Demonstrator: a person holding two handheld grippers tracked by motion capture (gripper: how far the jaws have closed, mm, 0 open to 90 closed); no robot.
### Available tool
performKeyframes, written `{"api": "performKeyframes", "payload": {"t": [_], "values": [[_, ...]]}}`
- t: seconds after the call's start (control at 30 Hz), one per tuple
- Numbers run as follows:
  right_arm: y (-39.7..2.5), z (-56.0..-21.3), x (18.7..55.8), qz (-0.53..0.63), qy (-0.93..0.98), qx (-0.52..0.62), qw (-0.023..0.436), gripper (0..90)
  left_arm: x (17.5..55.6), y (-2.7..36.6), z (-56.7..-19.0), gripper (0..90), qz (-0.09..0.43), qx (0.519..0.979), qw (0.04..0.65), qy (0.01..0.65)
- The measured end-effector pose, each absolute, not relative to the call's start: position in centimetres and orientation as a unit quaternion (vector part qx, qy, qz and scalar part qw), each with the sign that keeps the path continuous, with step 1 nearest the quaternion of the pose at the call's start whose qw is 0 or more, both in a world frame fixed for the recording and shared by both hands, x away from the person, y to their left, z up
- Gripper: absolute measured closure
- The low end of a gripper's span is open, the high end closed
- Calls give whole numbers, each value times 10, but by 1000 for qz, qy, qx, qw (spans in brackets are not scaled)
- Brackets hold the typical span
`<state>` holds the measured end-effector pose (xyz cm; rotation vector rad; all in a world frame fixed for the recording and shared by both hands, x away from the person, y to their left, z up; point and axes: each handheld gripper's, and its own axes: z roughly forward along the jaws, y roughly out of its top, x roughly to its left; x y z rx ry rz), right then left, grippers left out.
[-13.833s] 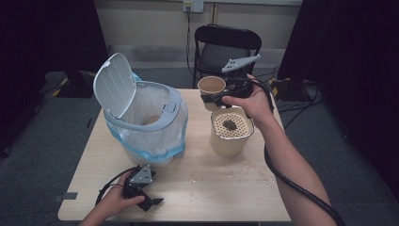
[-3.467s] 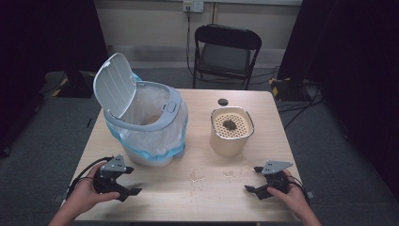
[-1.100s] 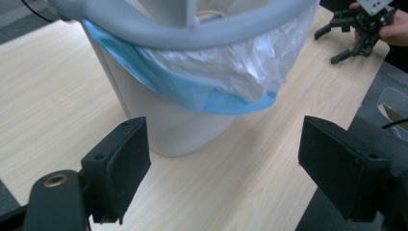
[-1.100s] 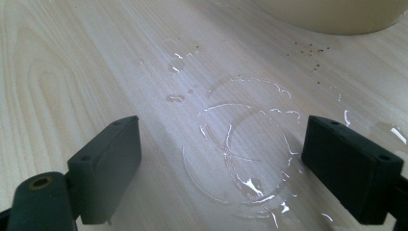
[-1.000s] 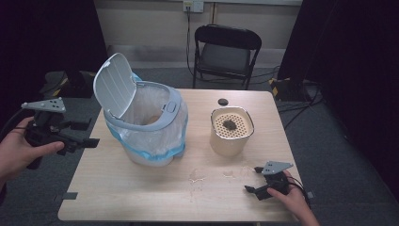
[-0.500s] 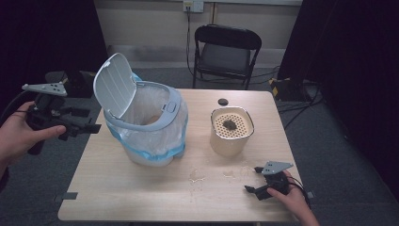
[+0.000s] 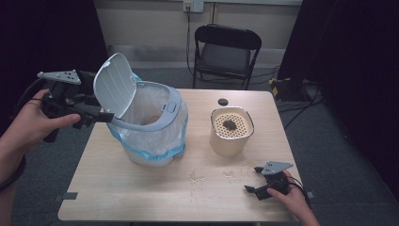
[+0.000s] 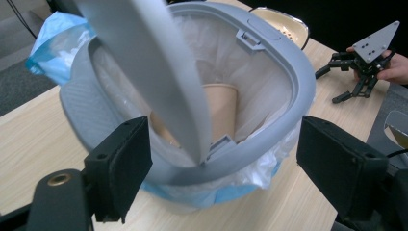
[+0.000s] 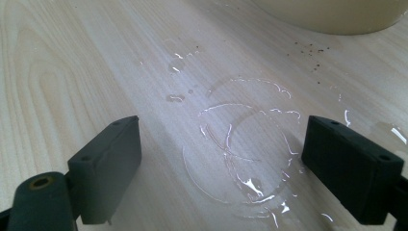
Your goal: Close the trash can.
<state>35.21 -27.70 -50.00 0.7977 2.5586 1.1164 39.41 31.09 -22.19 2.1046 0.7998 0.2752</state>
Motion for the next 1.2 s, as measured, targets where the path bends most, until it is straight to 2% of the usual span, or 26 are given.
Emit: {"api": "performKeyframes", "payload": {"t": [0.47, 0.57, 1.2], "values": [[-277, -500, 352, 382, 875, 273, 119, 129, 398, 299, -222, 166, 117, 844, 418, 315], [-277, -500, 352, 382, 875, 273, 119, 129, 397, 294, -222, 213, 112, 850, 417, 303], [-277, -500, 352, 382, 875, 273, 119, 129, 399, 264, -219, 241, 109, 875, 383, 276]]}}
